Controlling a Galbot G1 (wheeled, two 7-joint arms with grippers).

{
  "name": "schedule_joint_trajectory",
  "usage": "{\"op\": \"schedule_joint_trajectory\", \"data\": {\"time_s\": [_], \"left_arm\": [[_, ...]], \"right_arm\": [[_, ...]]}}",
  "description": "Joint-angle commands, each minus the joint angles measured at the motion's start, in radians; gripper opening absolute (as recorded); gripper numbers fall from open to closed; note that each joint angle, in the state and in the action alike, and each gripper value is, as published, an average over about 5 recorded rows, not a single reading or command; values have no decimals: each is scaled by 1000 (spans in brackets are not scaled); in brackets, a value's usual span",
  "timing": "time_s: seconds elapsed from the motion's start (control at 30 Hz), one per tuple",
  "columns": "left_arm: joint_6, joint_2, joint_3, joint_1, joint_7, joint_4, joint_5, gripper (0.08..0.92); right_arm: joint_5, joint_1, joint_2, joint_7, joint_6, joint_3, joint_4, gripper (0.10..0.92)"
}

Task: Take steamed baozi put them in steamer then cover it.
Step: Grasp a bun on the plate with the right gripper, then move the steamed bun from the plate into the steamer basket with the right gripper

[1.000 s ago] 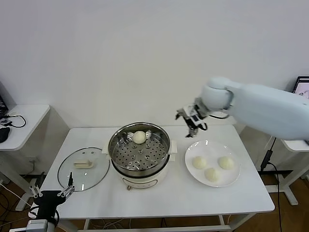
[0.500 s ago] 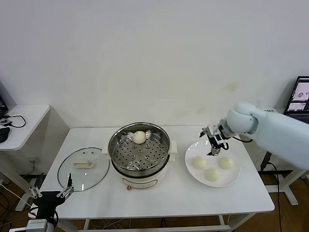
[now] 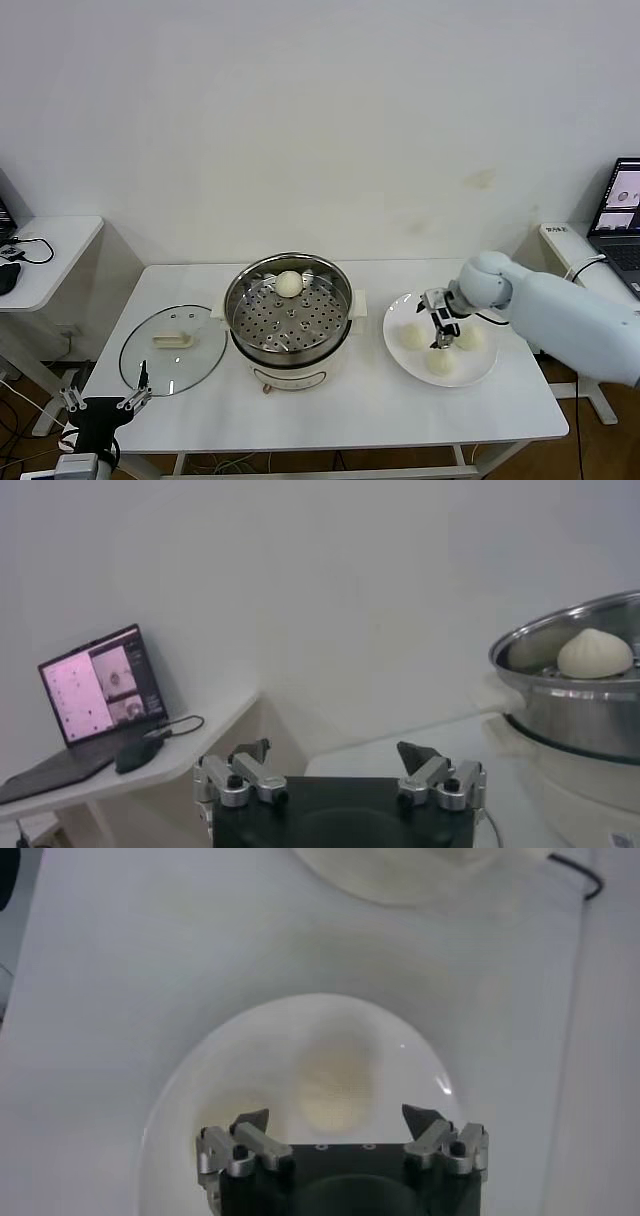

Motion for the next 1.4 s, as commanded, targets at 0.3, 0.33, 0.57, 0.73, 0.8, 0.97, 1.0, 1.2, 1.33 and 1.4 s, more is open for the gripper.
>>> {"op": "schedule_joint_trajectory", "data": {"time_s": [0.3,0.33,0.57,0.73,0.8,0.97,1.0,1.2,1.33,1.4], "left_arm": [[0,3,-1,-9,1,13,-2,823],[0,3,-1,-10,1,13,-2,823],[0,2,-2,-11,2,15,-3,823],[0,0,-2,-11,1,16,-3,823],[0,-1,-2,-11,1,16,-3,823],[0,-1,-2,-11,1,15,-4,823],[0,-1,-3,-10,1,14,-4,823],[0,-1,-2,-12,1,12,-4,823],[0,2,-1,-14,2,8,-6,823],[1,5,-1,-16,2,6,-7,823]], "right_arm": [[-52,-66,119,8,8,48,-172,786],[-54,-66,123,7,8,48,-178,784],[-64,-66,143,2,5,51,-204,730],[-66,-62,146,-7,1,51,-207,668],[-65,-57,145,-12,1,51,-207,635],[-47,-23,126,-30,-2,44,-177,582],[-41,-10,120,-35,-4,40,-167,575],[19,105,72,-54,-19,-7,-102,569],[84,219,38,-60,-35,-69,-51,568],[123,282,30,-61,-43,-104,-31,569]]}}
